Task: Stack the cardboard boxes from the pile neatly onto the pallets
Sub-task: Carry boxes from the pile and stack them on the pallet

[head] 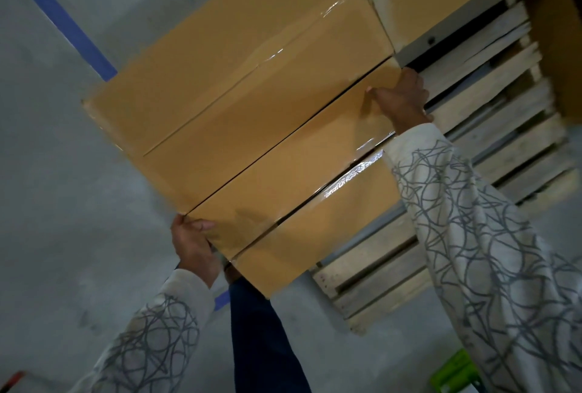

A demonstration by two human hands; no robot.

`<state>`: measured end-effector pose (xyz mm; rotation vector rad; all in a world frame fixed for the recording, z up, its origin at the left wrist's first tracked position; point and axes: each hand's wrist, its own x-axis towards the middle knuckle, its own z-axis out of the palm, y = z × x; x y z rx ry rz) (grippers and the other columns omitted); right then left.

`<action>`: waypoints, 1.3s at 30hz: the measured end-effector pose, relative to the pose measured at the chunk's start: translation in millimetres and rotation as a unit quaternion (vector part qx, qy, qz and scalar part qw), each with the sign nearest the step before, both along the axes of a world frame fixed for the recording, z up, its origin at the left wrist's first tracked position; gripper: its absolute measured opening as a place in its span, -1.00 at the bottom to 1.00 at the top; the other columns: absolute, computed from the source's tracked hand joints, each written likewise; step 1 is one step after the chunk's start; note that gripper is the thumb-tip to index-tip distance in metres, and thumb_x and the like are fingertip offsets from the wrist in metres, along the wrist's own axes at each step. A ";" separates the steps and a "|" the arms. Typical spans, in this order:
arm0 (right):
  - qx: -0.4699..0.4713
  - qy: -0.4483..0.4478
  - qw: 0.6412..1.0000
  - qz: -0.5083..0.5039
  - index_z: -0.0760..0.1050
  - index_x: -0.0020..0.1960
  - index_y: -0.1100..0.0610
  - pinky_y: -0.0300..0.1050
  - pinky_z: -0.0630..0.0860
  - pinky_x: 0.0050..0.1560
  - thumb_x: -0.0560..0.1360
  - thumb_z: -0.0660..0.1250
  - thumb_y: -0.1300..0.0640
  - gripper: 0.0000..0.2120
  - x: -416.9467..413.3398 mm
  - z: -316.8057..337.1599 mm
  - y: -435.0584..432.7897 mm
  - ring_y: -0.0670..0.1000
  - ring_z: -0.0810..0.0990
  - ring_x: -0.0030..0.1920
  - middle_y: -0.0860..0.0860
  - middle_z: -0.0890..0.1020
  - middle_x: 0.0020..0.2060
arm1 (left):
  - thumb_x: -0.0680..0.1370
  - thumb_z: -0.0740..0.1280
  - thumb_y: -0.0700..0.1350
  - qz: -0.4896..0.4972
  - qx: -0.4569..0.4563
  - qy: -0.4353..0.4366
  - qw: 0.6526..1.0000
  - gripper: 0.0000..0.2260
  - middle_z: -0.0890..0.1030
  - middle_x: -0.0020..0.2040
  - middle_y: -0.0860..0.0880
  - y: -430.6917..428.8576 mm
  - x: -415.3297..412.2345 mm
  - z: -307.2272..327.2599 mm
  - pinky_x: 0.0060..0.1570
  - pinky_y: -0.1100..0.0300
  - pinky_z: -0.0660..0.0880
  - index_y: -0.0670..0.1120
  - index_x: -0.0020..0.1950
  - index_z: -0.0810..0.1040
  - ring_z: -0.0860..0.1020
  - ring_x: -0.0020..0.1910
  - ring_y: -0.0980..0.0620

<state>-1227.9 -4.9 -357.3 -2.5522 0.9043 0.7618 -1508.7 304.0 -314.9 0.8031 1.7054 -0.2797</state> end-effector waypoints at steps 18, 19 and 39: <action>-0.087 -0.034 0.992 0.088 -0.01 0.68 0.05 0.43 0.10 0.49 0.60 0.32 -0.18 -0.18 -25.7 -9.7 14.7 0.11 0.04 0.63 -0.02 0.03 0.67 | 0.42 0.18 -0.40 -0.024 0.014 -0.022 0.999 -0.66 0.56 -0.19 0.04 1.1 -3.2 -14.4 -0.31 0.22 0.43 0.02 -0.04 0.52 0.49 -0.27 0.01; -0.100 -0.042 0.990 0.087 0.02 0.67 0.06 0.41 0.10 0.49 0.61 0.31 -0.17 -0.21 -29.4 -9.9 18.8 0.11 0.05 0.63 -0.01 0.04 0.67 | 0.45 0.18 -0.39 -0.028 0.013 -0.022 0.999 -0.66 0.53 -0.20 0.05 1.1 -3.4 -14.1 -0.36 0.25 0.39 0.03 -0.03 0.52 0.45 -0.29 0.03; 0.039 -0.069 0.990 0.114 0.15 0.64 0.07 0.28 0.18 0.46 0.58 0.31 -0.06 -0.30 -231.5 12.7 148.2 0.04 0.15 0.60 -0.02 0.18 0.62 | 0.47 0.16 -0.37 -0.066 -0.011 0.032 0.997 -0.60 0.65 -0.12 -0.11 0.5 -3.7 -5.0 -0.20 -0.03 0.61 -0.06 0.14 0.65 0.61 -0.01 -0.20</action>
